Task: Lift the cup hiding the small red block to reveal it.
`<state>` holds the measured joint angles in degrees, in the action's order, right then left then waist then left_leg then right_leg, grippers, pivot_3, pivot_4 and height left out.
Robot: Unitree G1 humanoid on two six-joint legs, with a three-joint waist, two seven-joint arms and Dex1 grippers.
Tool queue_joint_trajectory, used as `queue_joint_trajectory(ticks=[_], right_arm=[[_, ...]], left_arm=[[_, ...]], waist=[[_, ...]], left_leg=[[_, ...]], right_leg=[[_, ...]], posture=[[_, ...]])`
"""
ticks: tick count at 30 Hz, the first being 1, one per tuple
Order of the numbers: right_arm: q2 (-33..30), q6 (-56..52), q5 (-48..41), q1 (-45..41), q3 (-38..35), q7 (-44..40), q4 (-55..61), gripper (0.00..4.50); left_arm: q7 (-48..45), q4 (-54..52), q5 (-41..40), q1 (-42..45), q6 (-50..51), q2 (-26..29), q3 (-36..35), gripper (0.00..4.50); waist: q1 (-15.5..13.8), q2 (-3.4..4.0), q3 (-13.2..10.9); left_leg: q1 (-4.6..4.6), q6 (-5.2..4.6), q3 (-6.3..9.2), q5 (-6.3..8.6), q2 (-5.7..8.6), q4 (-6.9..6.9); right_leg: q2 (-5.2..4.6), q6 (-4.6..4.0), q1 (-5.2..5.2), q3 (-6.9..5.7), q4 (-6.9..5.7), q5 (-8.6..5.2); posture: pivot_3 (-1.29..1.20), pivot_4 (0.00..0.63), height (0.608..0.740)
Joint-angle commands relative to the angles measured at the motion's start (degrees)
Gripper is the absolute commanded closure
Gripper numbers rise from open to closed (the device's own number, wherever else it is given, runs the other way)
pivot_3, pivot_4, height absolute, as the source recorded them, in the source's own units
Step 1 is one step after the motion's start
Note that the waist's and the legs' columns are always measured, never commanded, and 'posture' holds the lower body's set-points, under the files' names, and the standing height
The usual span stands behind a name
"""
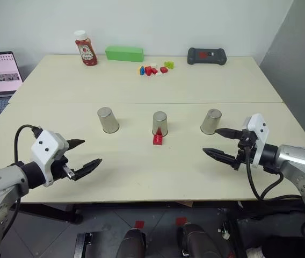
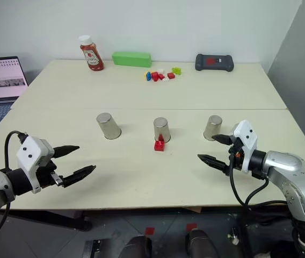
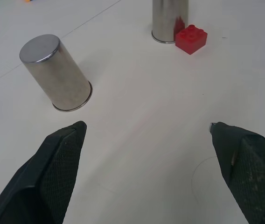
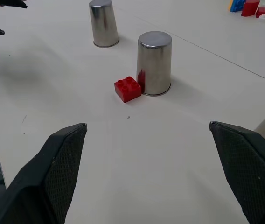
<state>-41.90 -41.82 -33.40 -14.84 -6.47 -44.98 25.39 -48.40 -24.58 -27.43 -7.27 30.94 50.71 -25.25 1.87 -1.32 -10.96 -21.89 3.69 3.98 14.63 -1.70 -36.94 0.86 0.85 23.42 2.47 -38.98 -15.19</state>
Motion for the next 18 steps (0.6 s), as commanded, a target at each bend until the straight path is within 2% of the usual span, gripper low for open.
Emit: queue_joint_trajectory(ticks=[1,18], right_arm=[[-0.1,0.4,-1.1,-1.1,-0.4,-0.2,1.6,0.03],[-0.3,1.9,0.3,-1.1,-0.2,-1.2,0.0,0.03]], left_arm=[[-0.3,-1.6,-1.2,0.1,-0.4,-0.1,-1.7,0.00],[0.7,-2.7,-1.3,0.0,0.5,0.3,-2.0,0.00]], waist=[[0.0,0.00,0.0],[0.0,0.00,0.0]], left_leg=[[0.00,0.00,0.00,0.00,0.00,0.00],[0.00,0.00,-0.01,0.00,0.00,0.00]], right_leg=[[0.00,0.00,0.00,0.00,0.00,0.00],[0.00,0.00,0.01,0.00,0.00,0.00]], posture=[[0.00,0.150,0.740],[0.00,0.150,0.740]])
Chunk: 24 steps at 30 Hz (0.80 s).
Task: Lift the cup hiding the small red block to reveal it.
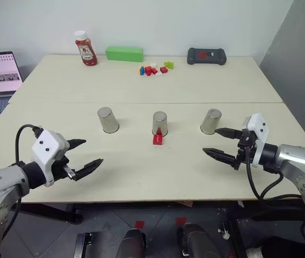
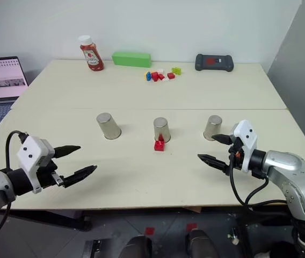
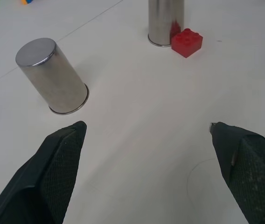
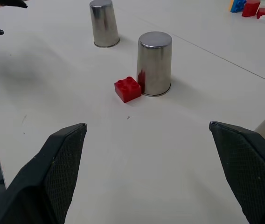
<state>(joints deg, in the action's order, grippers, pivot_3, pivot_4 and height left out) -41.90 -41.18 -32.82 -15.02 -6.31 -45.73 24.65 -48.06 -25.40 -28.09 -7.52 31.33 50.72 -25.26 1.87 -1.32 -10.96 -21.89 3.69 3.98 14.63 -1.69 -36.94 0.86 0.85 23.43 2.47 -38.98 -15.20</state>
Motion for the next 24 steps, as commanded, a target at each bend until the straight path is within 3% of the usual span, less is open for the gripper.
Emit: queue_joint_trajectory(ticks=[1,24], right_arm=[[-0.3,1.3,-0.3,-0.9,-0.3,-0.5,0.7,0.03],[-0.6,1.2,-1.3,0.7,-1.0,-0.5,2.1,0.03]], left_arm=[[0.4,-1.9,-0.7,0.4,0.3,0.3,-2.0,0.00],[0.6,-2.5,-1.6,1.7,4.0,0.9,-1.4,0.00]], waist=[[0.0,0.00,0.0],[0.0,0.00,0.0]], left_leg=[[0.00,0.00,0.00,0.00,0.00,0.00],[-0.01,0.00,-0.01,0.00,0.00,0.00]], right_leg=[[0.00,0.00,0.00,0.00,0.00,0.00],[0.00,0.00,0.01,0.01,0.01,0.00]], posture=[[0.00,0.150,0.740],[0.00,0.150,0.740]])
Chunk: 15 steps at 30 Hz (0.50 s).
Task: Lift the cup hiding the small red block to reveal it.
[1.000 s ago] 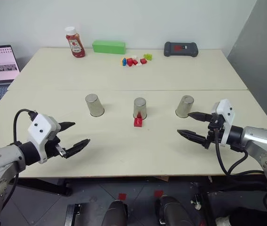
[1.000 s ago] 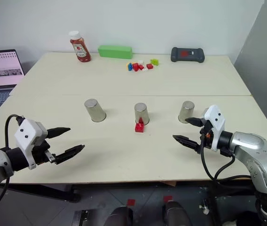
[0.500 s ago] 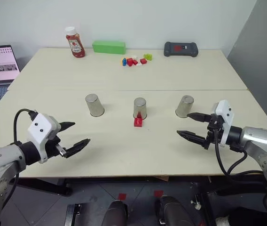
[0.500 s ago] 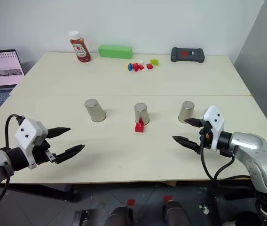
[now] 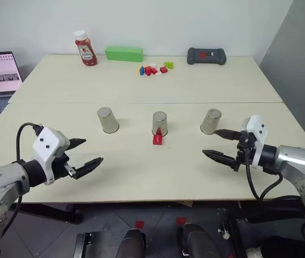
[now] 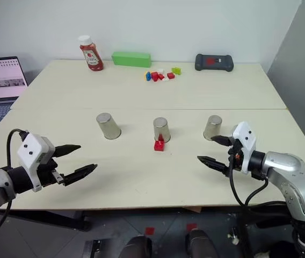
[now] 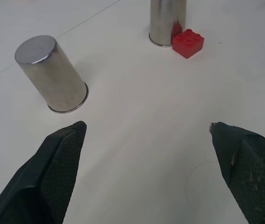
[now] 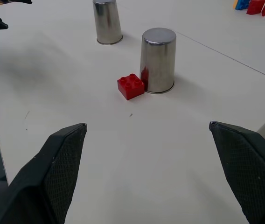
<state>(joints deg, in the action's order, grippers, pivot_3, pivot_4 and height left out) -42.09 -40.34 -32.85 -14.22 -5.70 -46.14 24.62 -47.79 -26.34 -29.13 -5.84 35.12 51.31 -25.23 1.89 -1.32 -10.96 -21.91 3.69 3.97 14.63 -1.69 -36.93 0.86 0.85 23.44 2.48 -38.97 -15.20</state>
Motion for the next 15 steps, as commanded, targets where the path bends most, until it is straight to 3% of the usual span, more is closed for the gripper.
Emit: queue_joint_trajectory(ticks=[1,15], right_arm=[[-0.5,0.1,-1.5,-0.2,-1.6,-0.2,2.2,0.03],[-1.3,-1.1,-3.3,0.2,-1.1,-0.5,3.4,0.03]], left_arm=[[0.3,-1.5,-0.6,-0.1,0.3,0.3,-1.5,0.00],[0.1,-3.0,-1.8,-1.8,1.7,0.2,-2.5,0.00]], waist=[[0.0,0.00,0.0],[0.0,0.00,0.0]], left_leg=[[0.00,0.00,-0.01,0.00,0.00,0.00],[0.00,0.00,-0.01,0.00,0.00,0.00]], right_leg=[[0.00,0.00,0.00,0.01,0.00,0.00],[0.00,0.00,0.01,0.00,0.01,0.00]], posture=[[0.00,0.150,0.740],[0.00,0.150,0.740]])
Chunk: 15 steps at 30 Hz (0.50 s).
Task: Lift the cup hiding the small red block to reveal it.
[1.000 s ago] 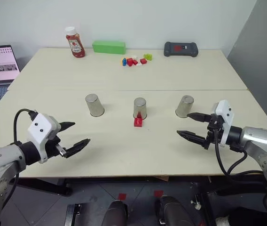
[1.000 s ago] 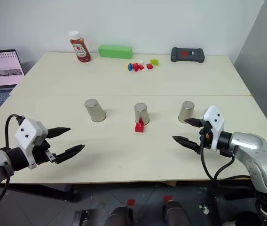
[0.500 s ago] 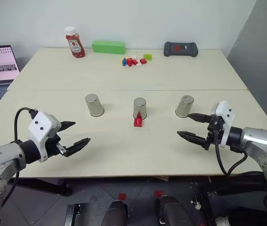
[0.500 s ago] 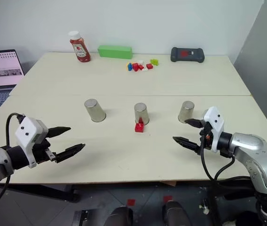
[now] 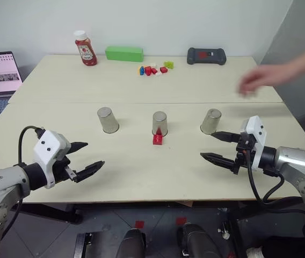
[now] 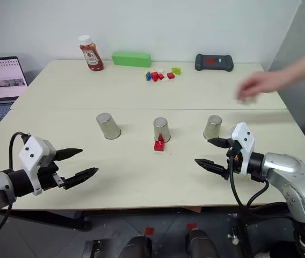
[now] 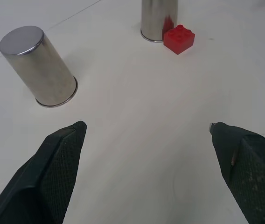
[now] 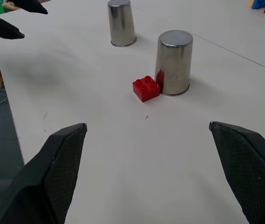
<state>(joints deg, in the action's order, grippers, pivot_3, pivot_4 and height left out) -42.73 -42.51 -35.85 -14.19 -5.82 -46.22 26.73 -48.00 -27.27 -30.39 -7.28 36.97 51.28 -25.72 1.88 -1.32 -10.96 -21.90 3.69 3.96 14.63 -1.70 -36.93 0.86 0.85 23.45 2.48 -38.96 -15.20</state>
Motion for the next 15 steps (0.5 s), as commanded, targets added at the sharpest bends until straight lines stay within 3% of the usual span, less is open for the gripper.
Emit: queue_joint_trajectory(ticks=[1,15], right_arm=[[-0.6,1.2,-0.3,0.2,-1.0,-0.5,1.3,0.03],[-0.5,1.2,0.3,-0.3,-0.4,0.0,1.2,0.03]], left_arm=[[0.4,-2.2,-0.5,-0.5,-0.1,0.3,-2.1,0.00],[0.6,-2.4,-0.3,-0.5,0.1,0.6,-1.5,0.00]], waist=[[0.0,0.00,0.0],[0.0,0.00,0.0]], left_leg=[[0.00,0.00,0.00,0.00,0.00,0.00],[0.00,0.00,0.00,0.00,0.00,0.01]], right_leg=[[0.00,0.00,0.00,0.00,0.00,0.00],[0.00,0.00,0.01,0.01,0.00,0.00]], posture=[[0.00,0.150,0.740],[0.00,0.150,0.740]])
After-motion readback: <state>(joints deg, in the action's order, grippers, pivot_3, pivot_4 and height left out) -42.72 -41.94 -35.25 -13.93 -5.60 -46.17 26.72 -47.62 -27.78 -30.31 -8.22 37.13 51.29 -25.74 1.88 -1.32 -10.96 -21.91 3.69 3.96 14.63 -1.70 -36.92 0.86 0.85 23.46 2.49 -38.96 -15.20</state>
